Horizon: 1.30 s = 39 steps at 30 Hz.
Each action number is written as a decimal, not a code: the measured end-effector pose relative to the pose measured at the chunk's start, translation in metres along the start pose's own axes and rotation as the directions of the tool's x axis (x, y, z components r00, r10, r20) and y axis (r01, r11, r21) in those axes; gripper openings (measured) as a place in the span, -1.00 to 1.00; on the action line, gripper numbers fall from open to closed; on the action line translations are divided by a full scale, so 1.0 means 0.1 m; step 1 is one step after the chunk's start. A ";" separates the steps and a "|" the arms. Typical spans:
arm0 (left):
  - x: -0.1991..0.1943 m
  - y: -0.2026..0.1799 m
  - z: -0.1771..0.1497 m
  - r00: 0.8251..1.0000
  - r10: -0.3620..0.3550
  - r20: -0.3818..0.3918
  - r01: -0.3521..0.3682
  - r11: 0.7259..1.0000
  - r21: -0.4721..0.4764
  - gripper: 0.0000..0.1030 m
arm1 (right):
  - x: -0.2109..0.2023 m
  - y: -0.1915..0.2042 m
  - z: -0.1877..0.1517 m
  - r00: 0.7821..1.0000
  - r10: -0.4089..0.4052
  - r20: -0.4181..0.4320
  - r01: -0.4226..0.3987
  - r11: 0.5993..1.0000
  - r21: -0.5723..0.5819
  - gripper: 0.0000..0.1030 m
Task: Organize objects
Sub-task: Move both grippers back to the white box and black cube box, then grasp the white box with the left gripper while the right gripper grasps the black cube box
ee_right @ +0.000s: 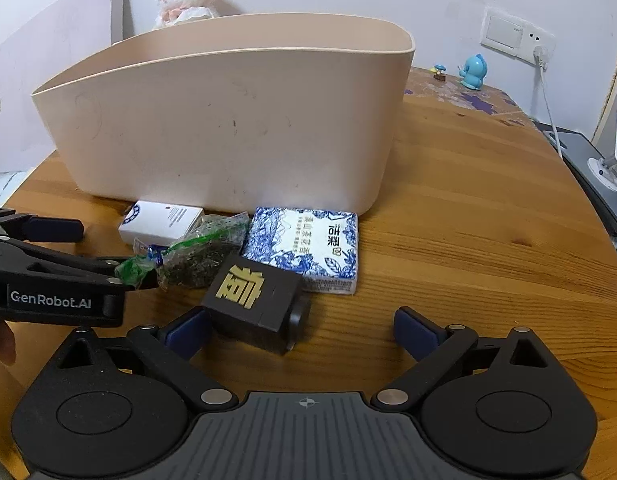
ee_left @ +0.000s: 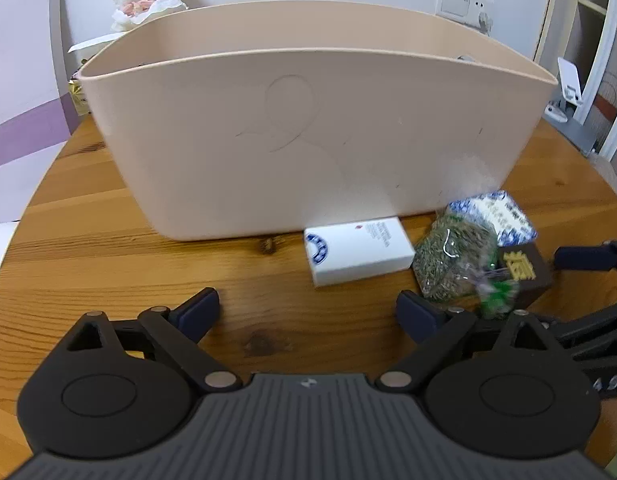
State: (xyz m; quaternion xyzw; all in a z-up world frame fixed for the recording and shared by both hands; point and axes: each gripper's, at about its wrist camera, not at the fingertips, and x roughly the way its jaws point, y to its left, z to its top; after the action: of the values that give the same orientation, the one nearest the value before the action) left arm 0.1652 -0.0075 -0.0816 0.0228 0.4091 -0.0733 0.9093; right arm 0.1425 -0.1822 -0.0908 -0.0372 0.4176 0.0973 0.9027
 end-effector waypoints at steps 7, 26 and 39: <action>0.10 -0.06 0.07 1.000 0.002 0.019 -0.001 0.999 -0.048 1.00 | 0.01 -0.01 0.00 1.000 -0.010 0.013 0.010 1.000 -0.001 0.93; 0.17 -0.17 0.13 0.999 -0.004 0.044 0.005 0.999 -0.037 0.87 | -0.06 -0.10 0.01 0.998 -0.028 0.047 0.027 0.999 0.025 0.33; 0.12 -0.08 0.12 0.997 0.035 0.063 -0.033 0.999 -0.032 0.21 | -0.14 -0.11 -0.01 0.999 -0.006 0.043 0.005 1.000 0.028 -0.18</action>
State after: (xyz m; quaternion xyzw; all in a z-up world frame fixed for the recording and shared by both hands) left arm 0.1803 -0.0174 -0.0824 0.0132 0.3807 -0.0523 0.9231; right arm 0.1351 -0.1950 -0.0805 -0.0238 0.3992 0.0899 0.9121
